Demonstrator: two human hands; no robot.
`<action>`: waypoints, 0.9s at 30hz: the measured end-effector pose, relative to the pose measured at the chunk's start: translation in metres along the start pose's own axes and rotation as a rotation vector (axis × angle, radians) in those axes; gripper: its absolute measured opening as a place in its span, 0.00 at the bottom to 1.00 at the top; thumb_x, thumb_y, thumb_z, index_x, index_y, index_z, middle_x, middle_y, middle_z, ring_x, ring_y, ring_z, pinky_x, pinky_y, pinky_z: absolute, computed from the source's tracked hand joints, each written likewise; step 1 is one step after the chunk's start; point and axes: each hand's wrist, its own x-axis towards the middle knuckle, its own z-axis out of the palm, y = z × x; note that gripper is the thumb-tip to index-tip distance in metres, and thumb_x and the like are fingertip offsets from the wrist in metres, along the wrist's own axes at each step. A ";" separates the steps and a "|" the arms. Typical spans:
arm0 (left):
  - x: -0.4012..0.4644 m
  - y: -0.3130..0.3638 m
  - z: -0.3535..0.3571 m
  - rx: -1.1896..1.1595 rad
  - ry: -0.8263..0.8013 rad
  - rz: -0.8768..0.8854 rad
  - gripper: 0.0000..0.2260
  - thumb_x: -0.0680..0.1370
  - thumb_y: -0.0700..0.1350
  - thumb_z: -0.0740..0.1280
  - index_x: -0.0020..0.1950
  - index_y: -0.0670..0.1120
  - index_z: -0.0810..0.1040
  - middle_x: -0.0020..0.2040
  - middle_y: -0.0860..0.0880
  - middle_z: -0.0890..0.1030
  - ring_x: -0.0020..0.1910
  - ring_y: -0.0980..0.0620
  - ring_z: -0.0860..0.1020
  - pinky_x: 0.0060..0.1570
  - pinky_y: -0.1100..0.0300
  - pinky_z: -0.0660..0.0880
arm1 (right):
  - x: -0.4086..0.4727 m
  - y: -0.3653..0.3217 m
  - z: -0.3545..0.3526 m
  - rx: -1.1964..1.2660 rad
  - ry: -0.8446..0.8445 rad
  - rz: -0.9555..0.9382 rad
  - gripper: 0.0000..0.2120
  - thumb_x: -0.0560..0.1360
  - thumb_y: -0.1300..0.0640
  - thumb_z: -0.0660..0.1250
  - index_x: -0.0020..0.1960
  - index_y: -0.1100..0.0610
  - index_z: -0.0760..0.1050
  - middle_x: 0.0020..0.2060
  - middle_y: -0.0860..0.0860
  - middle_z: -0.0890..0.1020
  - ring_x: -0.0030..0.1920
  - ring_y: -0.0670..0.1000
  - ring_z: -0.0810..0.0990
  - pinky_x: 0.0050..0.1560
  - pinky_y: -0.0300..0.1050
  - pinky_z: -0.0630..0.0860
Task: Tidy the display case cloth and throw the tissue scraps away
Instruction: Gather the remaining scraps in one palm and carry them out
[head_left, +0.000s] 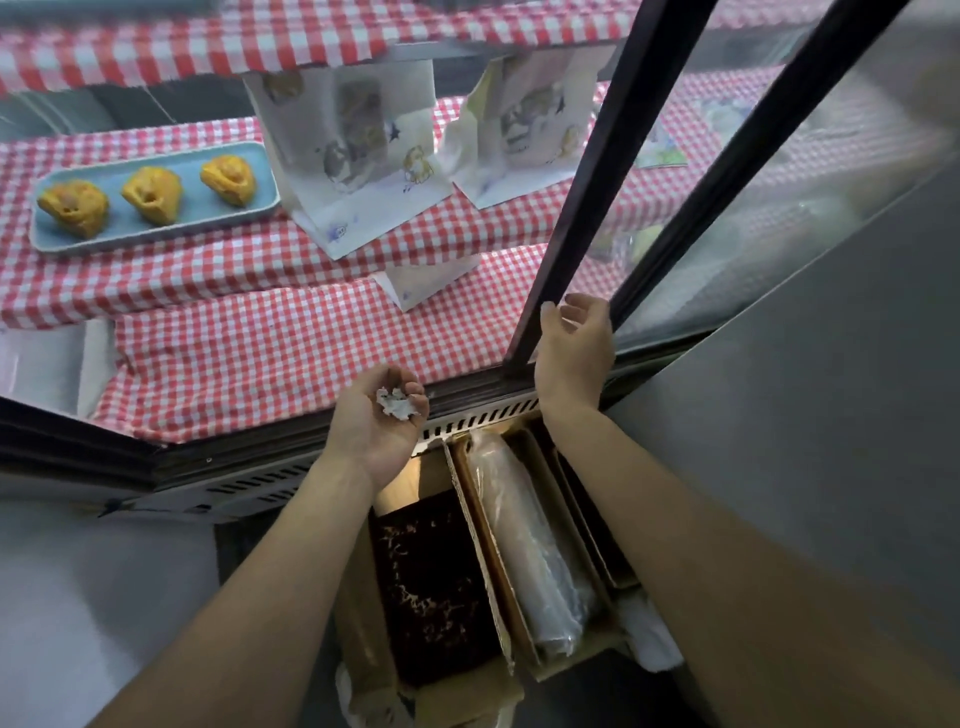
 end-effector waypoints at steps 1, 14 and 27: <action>0.000 -0.001 0.000 0.002 0.000 -0.002 0.07 0.80 0.40 0.62 0.41 0.43 0.74 0.37 0.48 0.74 0.33 0.54 0.72 0.38 0.64 0.71 | 0.001 0.000 -0.001 -0.001 -0.020 -0.020 0.06 0.80 0.52 0.66 0.55 0.49 0.72 0.55 0.49 0.80 0.54 0.47 0.80 0.54 0.44 0.78; -0.003 0.003 -0.011 -0.036 -0.005 0.003 0.10 0.81 0.45 0.61 0.42 0.44 0.75 0.39 0.48 0.76 0.35 0.54 0.74 0.39 0.64 0.72 | 0.006 -0.002 0.002 -0.013 -0.039 -0.028 0.06 0.79 0.55 0.67 0.56 0.52 0.75 0.51 0.48 0.81 0.52 0.46 0.81 0.52 0.41 0.79; -0.021 0.022 -0.044 -0.103 0.053 0.065 0.09 0.81 0.45 0.60 0.44 0.43 0.75 0.38 0.48 0.77 0.35 0.53 0.75 0.39 0.63 0.73 | -0.017 -0.012 0.012 0.028 -0.041 0.011 0.06 0.80 0.57 0.67 0.56 0.55 0.76 0.48 0.45 0.80 0.51 0.46 0.81 0.53 0.40 0.78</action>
